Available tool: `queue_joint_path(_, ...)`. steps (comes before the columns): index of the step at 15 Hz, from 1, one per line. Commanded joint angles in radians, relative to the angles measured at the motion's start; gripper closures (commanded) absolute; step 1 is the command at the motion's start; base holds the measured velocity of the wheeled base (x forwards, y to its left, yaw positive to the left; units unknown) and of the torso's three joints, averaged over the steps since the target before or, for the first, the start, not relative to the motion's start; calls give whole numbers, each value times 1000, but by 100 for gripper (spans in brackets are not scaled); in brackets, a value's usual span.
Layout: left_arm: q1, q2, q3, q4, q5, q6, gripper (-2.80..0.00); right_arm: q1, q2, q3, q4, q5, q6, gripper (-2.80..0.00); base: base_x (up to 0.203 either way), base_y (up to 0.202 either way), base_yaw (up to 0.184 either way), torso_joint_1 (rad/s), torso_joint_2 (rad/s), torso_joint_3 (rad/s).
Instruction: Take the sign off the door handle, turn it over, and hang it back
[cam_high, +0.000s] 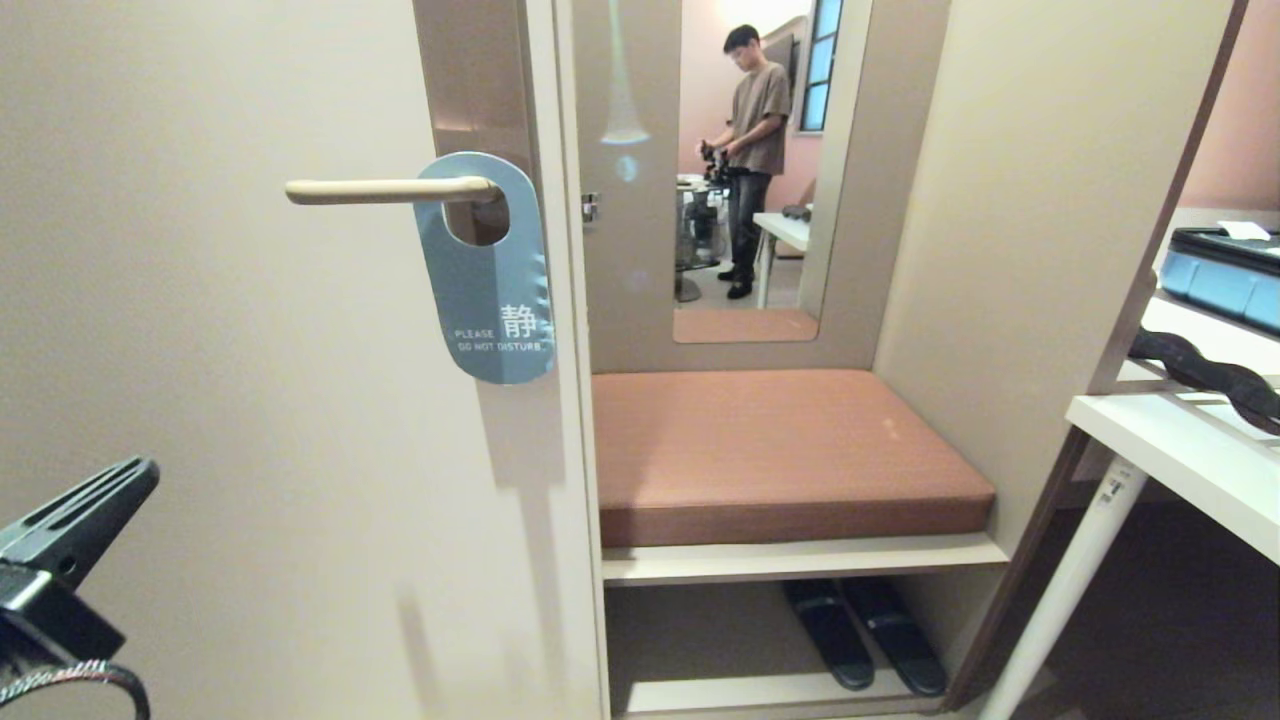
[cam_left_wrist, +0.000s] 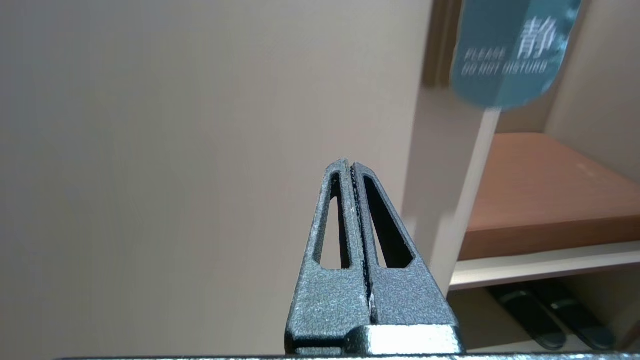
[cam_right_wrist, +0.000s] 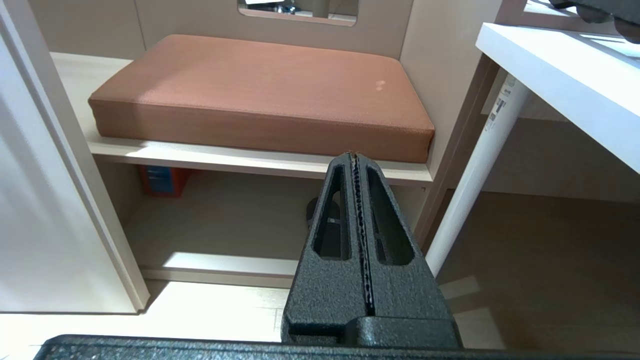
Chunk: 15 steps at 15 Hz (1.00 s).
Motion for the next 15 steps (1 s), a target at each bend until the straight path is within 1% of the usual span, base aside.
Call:
queue_joint_path(1,34,-146,86,-4,-6,-3,0,0,0,0,1,0,-1,0,0,0,0,0,0,0)
queue_joint_path(2,60,-210,136,-3,-21,-1,0,0,0,0,1,0,-1,0,0,0,0,0,0,0)
queue_joint_path(4,97,-333,170,40,-76,-6,0,0,0,0,1,0,-1,0,0,0,0,0,0,0)
queue_joint_path(6,134,-449,181,165,-106,-7,0,0,0,0,1,0,-1,0,0,0,0,0,0,0)
queue_joint_path(9,199,-612,185,392,-108,-6,0,0,0,0,1,0,-1,0,0,0,0,0,0,0)
queue_joint_path(11,238,-710,185,515,-109,-5,0,0,0,0,1,0,-1,0,0,0,0,0,0,0)
queue_joint_path(14,250,-838,185,665,-115,-3,0,0,0,0,1,0,-1,0,0,0,0,0,0,0)
queue_joint_path(15,251,-855,185,707,-120,-3,0,0,0,0,1,0,-1,0,0,0,0,0,0,0)
